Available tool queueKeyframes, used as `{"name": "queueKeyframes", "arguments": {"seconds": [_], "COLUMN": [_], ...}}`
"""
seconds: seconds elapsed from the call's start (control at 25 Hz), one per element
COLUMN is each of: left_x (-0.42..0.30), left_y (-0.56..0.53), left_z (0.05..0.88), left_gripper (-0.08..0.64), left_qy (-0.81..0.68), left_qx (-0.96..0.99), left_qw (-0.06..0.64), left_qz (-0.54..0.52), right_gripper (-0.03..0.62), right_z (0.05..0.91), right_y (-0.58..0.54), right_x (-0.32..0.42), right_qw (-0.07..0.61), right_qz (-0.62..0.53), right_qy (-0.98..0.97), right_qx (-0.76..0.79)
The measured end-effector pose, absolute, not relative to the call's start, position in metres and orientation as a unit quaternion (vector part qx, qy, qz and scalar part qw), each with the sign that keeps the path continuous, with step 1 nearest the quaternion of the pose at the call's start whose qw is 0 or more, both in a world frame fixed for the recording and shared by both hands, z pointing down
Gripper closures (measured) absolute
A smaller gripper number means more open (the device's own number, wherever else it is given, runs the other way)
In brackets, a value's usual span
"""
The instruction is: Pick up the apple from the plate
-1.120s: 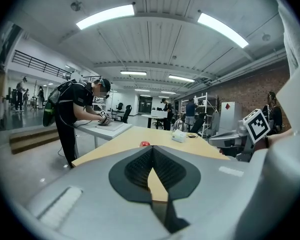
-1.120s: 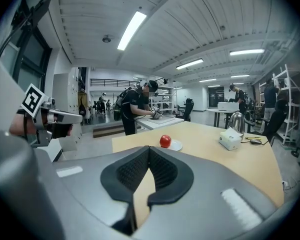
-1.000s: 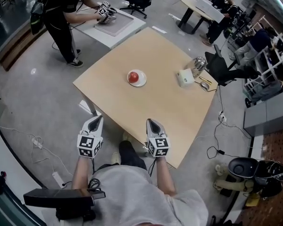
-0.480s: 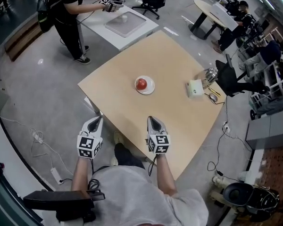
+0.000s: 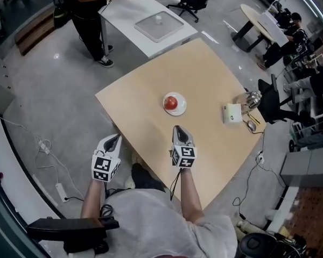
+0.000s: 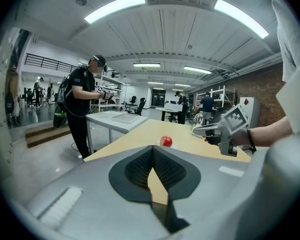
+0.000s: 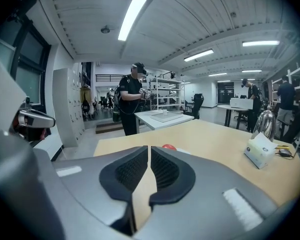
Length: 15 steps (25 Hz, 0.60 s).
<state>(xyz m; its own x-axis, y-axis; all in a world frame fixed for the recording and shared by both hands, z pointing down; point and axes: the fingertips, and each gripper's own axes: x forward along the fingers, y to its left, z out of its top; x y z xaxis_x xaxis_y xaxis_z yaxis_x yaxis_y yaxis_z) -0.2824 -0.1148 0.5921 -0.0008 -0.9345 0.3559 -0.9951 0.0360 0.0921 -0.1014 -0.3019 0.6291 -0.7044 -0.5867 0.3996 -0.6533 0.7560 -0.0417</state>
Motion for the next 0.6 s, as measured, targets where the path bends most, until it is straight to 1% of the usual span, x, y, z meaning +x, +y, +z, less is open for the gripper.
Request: {"name": "queueKeyframes", "arguments": {"seconds": [0.16, 0.36, 0.6], "left_x": [-0.289, -0.290, -0.297], "left_y": [-0.116, -0.121, -0.123], "left_z": [0.595, 0.602, 0.608], "left_gripper": [0.540, 0.540, 0.540], "left_qy": [-0.705, -0.706, -0.708], "left_qx": [0.682, 0.678, 0.671], "left_qw": [0.167, 0.179, 0.187], "left_qz": [0.098, 0.101, 0.110], "right_gripper": [0.544, 0.468, 0.429], "right_z": [0.635, 0.654, 0.678], "right_y": [-0.324, -0.351, -0.379], "right_x": [-0.119, -0.138, -0.150], "right_qw": [0.191, 0.210, 0.228], "right_qz": [0.091, 0.123, 0.137], "right_qy": [-0.919, -0.914, -0.905], "right_qx": [0.333, 0.325, 0.332]}}
